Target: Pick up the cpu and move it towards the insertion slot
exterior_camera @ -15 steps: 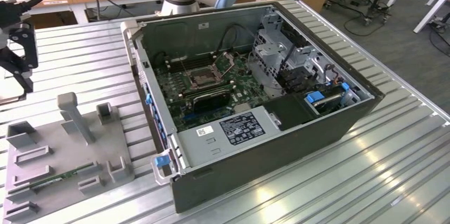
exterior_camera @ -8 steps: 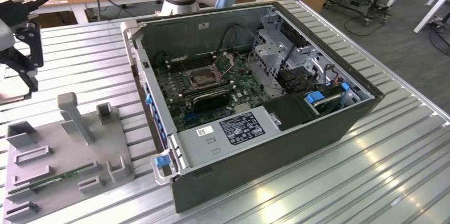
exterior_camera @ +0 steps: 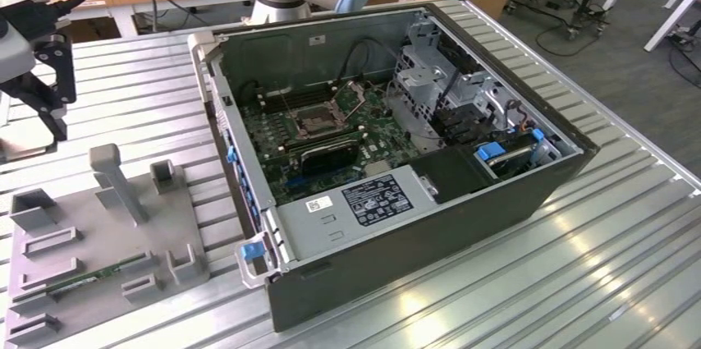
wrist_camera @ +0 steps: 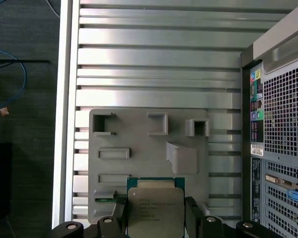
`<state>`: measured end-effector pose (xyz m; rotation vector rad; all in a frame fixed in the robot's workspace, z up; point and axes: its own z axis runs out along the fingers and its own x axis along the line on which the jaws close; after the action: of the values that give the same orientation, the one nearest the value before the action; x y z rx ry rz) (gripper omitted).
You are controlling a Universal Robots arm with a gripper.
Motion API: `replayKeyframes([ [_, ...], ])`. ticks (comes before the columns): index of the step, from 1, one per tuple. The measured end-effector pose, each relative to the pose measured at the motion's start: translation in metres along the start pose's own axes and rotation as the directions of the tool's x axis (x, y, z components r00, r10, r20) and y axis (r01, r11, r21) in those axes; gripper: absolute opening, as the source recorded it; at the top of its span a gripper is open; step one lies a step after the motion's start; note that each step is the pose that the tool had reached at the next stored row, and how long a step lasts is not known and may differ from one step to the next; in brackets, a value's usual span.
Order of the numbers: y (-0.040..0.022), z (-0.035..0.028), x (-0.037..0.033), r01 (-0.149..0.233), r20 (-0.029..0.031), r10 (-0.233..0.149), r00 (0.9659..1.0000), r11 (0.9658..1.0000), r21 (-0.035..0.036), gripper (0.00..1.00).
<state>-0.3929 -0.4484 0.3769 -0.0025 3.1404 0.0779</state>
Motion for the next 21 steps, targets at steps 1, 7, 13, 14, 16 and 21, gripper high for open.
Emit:
replayKeyframes([
  [1,0.0,-0.0001,-0.0002,0.0,-0.0001,0.0,1.0,1.0,0.0001,0.55],
  [7,0.0001,-0.0015,-0.0003,0.0,-0.0001,0.0,1.0,1.0,0.0001,0.55],
  [13,0.0003,-0.0057,-0.0002,0.0,0.0,0.0,1.0,1.0,0.0,0.55],
  [14,0.0003,-0.0058,-0.0002,0.0,0.0001,0.0,1.0,1.0,0.0,0.55],
  [16,0.0003,-0.0058,-0.0003,0.0,0.0001,0.0,1.0,1.0,-0.0001,0.55],
  [21,0.0003,-0.0064,-0.0008,0.0,-0.0002,0.0,1.0,1.0,0.0002,0.55],
])
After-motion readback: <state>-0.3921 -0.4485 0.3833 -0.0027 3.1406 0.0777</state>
